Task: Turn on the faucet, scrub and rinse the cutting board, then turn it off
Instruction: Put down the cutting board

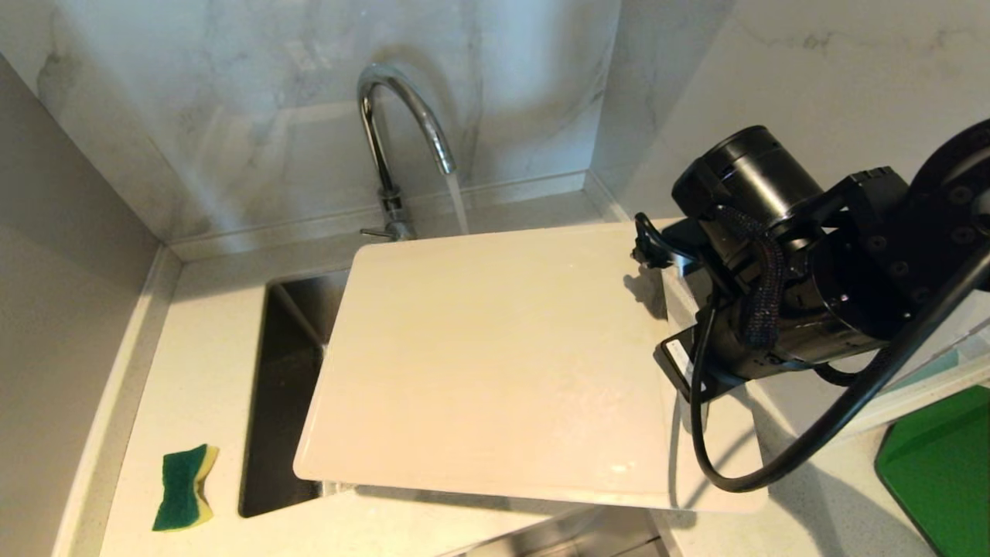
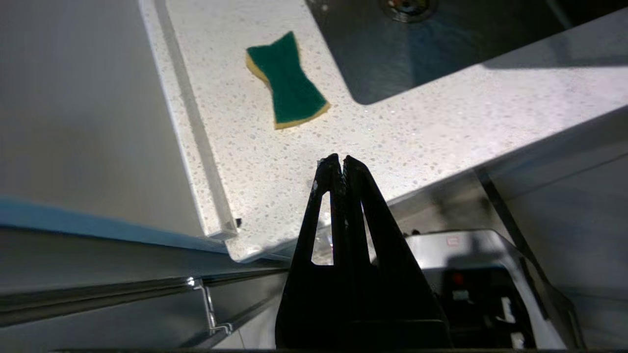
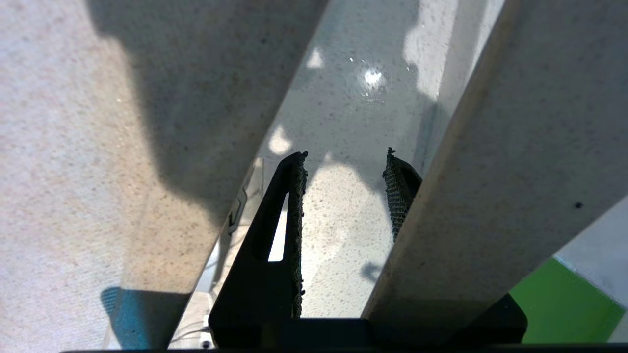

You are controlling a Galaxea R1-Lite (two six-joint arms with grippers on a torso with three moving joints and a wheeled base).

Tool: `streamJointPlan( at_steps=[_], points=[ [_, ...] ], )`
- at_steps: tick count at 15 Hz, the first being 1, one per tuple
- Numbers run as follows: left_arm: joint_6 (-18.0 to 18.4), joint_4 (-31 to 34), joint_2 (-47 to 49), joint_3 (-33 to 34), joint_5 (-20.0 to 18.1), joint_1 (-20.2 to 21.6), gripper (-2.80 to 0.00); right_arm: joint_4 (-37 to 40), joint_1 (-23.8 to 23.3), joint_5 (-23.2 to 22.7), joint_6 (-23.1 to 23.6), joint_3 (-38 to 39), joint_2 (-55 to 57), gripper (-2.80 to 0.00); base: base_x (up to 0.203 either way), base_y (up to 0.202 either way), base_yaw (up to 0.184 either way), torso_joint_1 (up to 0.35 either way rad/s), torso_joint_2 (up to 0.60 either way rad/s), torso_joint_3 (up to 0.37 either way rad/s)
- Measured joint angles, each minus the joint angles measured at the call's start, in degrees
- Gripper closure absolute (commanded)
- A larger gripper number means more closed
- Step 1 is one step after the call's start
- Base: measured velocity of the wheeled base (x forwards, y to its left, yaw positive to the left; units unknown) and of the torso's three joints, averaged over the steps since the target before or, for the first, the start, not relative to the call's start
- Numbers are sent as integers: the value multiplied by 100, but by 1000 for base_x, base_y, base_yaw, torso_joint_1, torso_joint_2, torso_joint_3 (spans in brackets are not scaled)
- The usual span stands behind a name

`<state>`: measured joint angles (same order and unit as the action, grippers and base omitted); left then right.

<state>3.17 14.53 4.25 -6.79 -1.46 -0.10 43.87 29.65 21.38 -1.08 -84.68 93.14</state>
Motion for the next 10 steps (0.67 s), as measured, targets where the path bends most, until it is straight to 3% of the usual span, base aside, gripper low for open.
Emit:
streamJointPlan(
  at_steps=[4,10],
  points=[
    [-312,-451,-352,261,187,-6,0,22,-41,-3,-239,99,-89,0,0,0,0,0,0,0],
    [-333,-449,-425,280,189,-9,0,180,-193,66,-375,277,-380,0,0,0,0,0,0,0]
  ],
)
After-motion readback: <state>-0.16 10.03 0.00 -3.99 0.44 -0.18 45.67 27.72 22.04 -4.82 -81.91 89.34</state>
